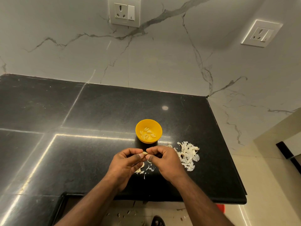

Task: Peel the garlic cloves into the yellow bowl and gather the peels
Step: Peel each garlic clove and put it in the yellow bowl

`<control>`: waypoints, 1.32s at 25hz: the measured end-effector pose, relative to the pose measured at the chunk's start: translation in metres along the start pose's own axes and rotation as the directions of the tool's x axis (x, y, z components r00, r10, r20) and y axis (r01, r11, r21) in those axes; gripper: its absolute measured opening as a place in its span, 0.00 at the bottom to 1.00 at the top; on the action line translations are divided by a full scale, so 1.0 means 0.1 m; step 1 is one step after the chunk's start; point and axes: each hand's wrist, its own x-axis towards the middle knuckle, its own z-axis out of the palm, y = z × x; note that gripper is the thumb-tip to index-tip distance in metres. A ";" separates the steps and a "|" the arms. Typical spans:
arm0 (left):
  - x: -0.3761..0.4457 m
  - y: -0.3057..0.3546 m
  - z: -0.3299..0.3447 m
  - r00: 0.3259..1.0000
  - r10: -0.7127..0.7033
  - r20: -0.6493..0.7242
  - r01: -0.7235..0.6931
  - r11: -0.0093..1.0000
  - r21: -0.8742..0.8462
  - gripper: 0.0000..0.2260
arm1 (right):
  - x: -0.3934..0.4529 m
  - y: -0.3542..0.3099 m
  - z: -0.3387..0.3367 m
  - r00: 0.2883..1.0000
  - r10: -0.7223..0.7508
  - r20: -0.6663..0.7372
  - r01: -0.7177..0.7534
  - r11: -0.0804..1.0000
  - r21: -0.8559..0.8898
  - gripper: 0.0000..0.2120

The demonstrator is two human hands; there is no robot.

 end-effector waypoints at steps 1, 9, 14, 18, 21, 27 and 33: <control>0.00 0.00 0.00 1.000 -0.004 -0.003 0.004 1.000 0.001 0.08 | -0.01 -0.01 0.00 1.000 -0.013 0.004 0.013 1.000 -0.004 0.08; -0.06 0.00 0.02 1.000 -0.006 0.010 0.006 0.998 0.058 0.09 | -0.06 -0.08 0.00 0.997 -0.074 -0.034 0.073 0.997 -0.023 0.06; -0.08 0.01 0.04 1.000 -0.010 0.026 0.007 0.996 0.093 0.08 | -0.06 -0.04 0.01 0.995 -0.093 -0.037 0.090 0.992 -0.083 0.07; -0.10 -0.01 0.06 0.998 -0.048 0.028 0.045 0.994 0.103 0.08 | -0.07 0.00 0.02 0.994 -0.111 -0.009 0.110 0.989 -0.100 0.10; -0.08 -0.02 0.05 0.998 -0.063 0.020 0.061 0.995 0.085 0.09 | -0.06 0.00 0.01 0.996 -0.089 -0.028 0.088 0.995 -0.053 0.12; -0.06 -0.01 0.01 0.999 -0.052 -0.007 0.052 0.995 0.084 0.09 | 0.00 0.11 -0.07 0.989 0.075 -0.131 -0.084 0.994 -0.065 0.05; -0.05 0.00 0.02 0.999 -0.041 -0.015 0.043 0.993 0.109 0.08 | 0.01 0.11 -0.06 0.978 0.025 -0.207 -0.047 0.994 -0.099 0.07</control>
